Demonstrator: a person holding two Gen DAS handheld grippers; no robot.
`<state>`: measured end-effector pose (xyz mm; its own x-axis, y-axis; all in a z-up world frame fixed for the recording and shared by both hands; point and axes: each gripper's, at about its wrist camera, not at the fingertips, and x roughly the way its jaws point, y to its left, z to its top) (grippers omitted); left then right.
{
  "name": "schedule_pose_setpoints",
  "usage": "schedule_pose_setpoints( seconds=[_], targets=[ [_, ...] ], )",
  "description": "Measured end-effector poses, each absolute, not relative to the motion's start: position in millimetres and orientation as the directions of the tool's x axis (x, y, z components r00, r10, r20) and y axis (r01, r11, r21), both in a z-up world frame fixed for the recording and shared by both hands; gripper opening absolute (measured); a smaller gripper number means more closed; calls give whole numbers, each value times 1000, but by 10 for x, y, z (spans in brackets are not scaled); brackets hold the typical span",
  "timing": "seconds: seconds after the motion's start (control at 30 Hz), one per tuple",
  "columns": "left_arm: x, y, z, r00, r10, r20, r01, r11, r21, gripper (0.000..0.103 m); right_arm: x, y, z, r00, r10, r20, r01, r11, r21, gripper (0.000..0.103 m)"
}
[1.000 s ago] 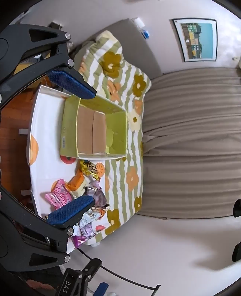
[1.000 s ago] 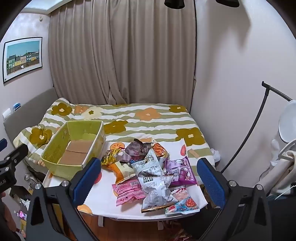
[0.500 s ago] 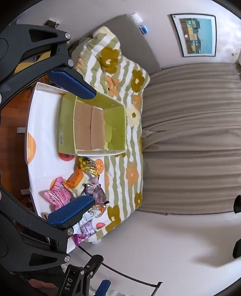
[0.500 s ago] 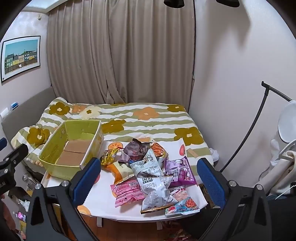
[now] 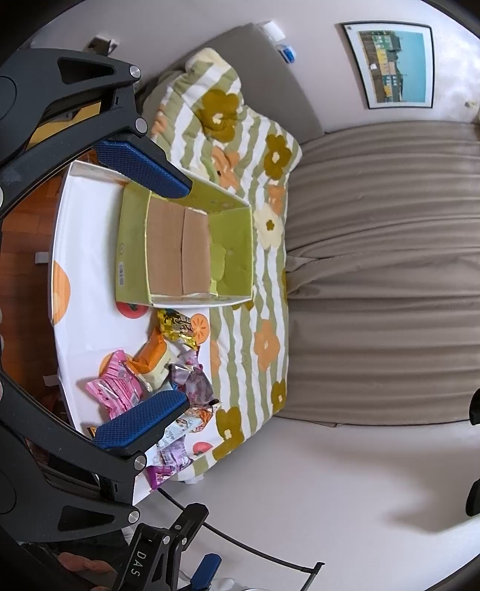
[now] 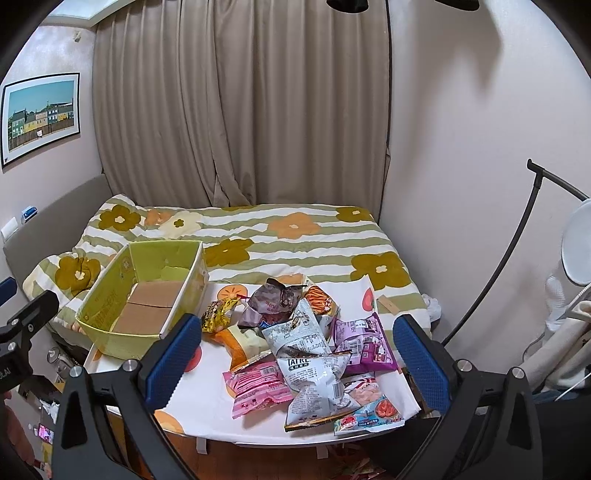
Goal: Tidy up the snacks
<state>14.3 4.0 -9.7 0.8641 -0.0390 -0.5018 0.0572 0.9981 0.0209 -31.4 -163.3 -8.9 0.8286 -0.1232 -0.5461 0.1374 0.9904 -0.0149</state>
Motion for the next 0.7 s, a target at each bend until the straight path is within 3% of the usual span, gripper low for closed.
schedule_pose_setpoints(
  seconds=[0.7],
  targets=[
    [124,73,-98,863,-36,-504,53,998,20,103,-296,-1627,-73,826,-124,-549,139,990,-14,103]
  ],
)
